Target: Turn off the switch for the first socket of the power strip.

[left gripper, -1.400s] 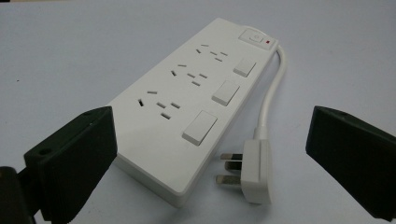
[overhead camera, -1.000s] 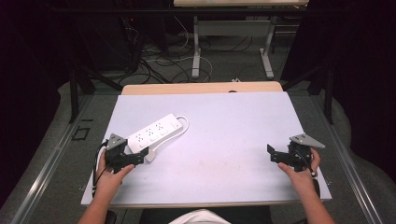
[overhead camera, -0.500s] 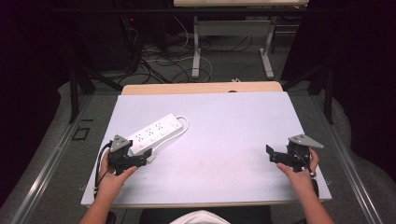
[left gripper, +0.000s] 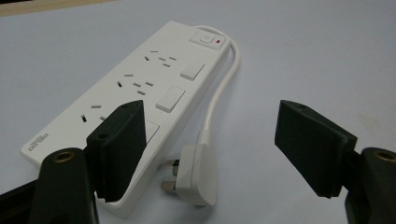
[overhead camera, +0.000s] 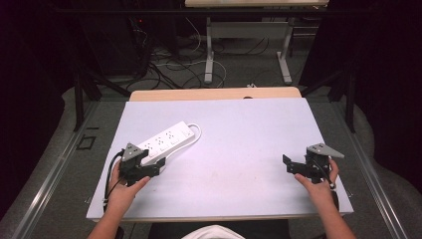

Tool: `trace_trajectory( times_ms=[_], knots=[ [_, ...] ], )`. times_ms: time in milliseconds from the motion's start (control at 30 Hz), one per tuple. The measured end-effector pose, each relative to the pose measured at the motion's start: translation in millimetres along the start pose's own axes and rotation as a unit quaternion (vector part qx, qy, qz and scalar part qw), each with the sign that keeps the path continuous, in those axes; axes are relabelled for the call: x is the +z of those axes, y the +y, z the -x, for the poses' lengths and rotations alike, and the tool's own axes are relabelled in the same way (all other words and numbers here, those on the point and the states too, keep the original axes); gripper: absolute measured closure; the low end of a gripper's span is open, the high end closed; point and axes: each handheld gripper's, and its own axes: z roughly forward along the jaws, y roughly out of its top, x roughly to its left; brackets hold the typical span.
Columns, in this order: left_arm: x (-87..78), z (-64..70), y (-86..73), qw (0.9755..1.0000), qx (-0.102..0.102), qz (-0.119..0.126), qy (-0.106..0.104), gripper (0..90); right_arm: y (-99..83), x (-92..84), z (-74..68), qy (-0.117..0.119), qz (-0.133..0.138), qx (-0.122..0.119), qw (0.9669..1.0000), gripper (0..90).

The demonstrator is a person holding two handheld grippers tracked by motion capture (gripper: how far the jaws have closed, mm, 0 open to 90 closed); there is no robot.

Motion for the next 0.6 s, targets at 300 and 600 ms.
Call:
trace_trajectory(
  times_ms=[300,600],
  knots=[
    [1.8,1.0,8.4,0.9999,0.002,-0.011,-0.007,26.2,-0.4,1.9,-3.1,0.005,-0.005,0.002,1.0,6.5],
    [3.3,1.0,14.9,0.9994,-0.011,-0.022,-0.023,27.8,-1.4,3.6,-3.3,0.005,-0.007,0.005,1.0,6.8]
  ],
)
